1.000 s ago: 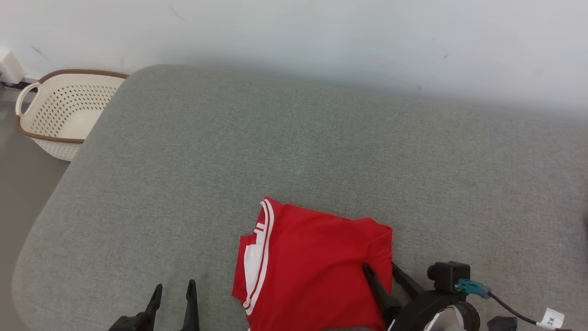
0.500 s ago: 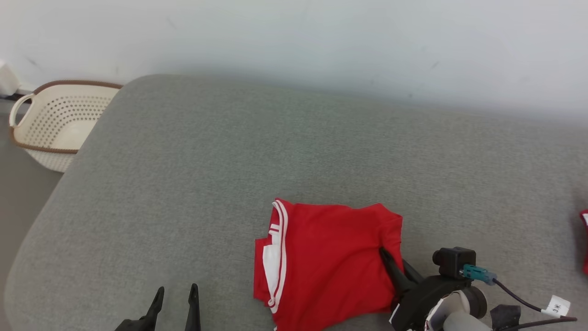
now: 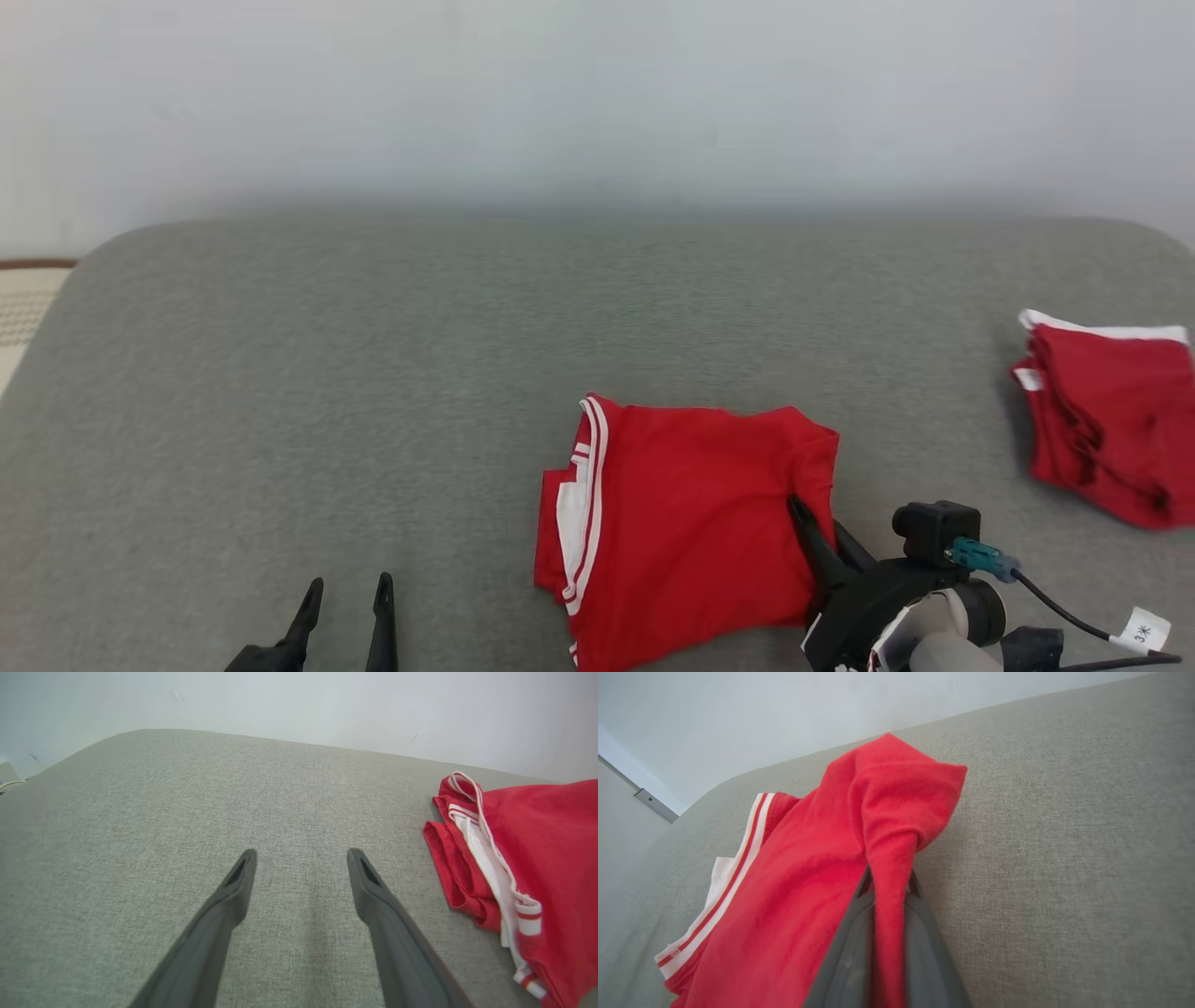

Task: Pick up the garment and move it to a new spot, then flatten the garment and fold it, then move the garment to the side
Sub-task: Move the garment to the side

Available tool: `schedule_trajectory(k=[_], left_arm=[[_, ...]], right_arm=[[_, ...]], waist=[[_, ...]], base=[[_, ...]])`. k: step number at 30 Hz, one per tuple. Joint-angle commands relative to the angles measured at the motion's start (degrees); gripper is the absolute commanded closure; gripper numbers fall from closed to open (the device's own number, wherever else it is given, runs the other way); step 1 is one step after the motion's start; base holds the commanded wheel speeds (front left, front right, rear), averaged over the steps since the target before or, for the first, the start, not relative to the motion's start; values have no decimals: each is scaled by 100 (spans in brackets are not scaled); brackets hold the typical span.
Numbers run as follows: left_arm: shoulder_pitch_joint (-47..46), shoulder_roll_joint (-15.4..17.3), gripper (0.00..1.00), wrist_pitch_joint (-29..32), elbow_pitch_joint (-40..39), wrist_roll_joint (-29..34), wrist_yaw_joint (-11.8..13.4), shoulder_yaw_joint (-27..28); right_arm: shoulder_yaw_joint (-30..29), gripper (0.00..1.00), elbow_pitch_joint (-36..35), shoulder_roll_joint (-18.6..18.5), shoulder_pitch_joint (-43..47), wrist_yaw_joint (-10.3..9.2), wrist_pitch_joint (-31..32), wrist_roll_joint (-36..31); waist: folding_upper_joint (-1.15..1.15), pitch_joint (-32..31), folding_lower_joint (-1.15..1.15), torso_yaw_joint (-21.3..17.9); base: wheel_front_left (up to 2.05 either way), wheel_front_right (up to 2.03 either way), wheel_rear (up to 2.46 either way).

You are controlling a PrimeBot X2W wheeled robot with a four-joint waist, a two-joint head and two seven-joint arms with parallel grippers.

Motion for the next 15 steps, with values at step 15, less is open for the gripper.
schedule_trajectory(k=[15], left_arm=[[-223, 6, 0, -3, -17, 262, -50, 135]], right_arm=[[-80, 100, 11, 154, 37, -4, -5, -93]], waist=[[0, 125, 0, -2046]], base=[[0, 0, 0]])
